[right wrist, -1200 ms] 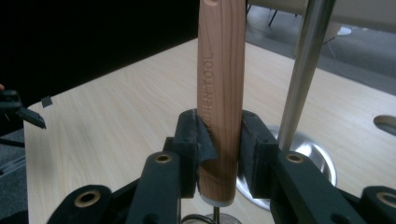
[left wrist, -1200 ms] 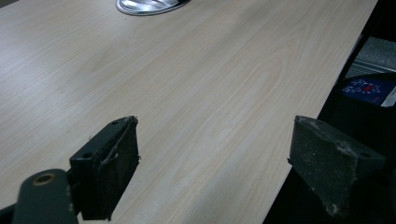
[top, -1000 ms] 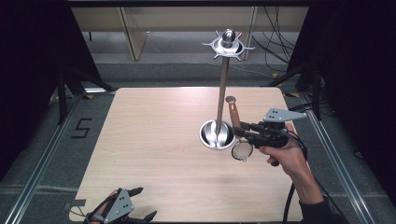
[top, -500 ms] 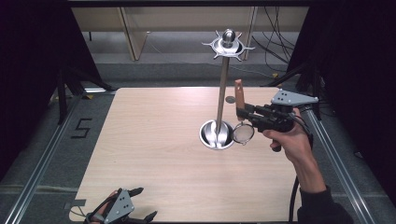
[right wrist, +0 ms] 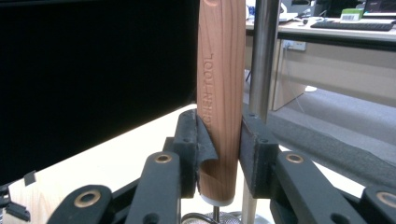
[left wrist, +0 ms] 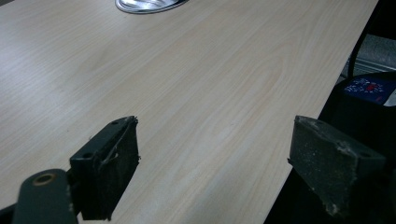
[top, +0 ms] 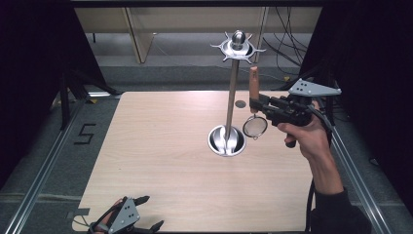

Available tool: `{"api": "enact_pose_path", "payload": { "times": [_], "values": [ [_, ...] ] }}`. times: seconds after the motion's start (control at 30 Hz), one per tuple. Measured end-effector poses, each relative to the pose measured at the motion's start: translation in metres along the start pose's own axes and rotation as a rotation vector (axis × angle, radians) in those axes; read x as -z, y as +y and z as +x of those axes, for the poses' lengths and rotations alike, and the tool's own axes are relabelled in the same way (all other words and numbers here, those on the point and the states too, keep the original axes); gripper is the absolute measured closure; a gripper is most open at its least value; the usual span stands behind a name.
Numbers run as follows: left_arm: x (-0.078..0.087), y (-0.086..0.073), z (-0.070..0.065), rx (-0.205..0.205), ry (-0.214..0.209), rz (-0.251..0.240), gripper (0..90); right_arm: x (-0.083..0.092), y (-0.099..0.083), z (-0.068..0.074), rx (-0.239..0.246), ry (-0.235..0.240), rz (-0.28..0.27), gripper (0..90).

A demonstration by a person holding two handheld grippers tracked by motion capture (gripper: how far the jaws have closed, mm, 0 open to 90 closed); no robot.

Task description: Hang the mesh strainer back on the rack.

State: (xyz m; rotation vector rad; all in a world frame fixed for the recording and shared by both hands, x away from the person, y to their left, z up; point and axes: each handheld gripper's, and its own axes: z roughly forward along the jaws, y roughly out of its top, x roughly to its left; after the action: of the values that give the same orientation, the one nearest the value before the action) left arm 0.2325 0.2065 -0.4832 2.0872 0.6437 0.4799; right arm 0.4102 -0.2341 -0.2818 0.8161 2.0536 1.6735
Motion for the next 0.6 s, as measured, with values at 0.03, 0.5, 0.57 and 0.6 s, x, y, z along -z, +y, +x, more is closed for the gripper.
{"api": "enact_pose_path", "payload": {
  "times": [0.03, 0.5, 0.57, 0.6],
  "values": [
    [0.0, 0.0, 0.0, 0.0, 0.0, 0.0, 15.1, 0.0, 0.0, 0.0, 0.0, 0.0, 0.0, 71.3],
    [-0.001, 0.0, -0.002, 0.008, -0.017, 0.007, 15.1, -0.012, 0.019, -0.002, -0.002, -0.024, 0.013, 71.3],
    [-0.001, 0.0, -0.001, 0.005, -0.016, 0.007, 15.1, -0.014, 0.02, -0.004, -0.015, -0.032, 0.012, 71.2],
    [-0.001, 0.0, -0.001, 0.0, -0.006, -0.001, 15.1, -0.015, 0.02, -0.006, -0.015, -0.025, 0.008, 71.2]
  ]
}}
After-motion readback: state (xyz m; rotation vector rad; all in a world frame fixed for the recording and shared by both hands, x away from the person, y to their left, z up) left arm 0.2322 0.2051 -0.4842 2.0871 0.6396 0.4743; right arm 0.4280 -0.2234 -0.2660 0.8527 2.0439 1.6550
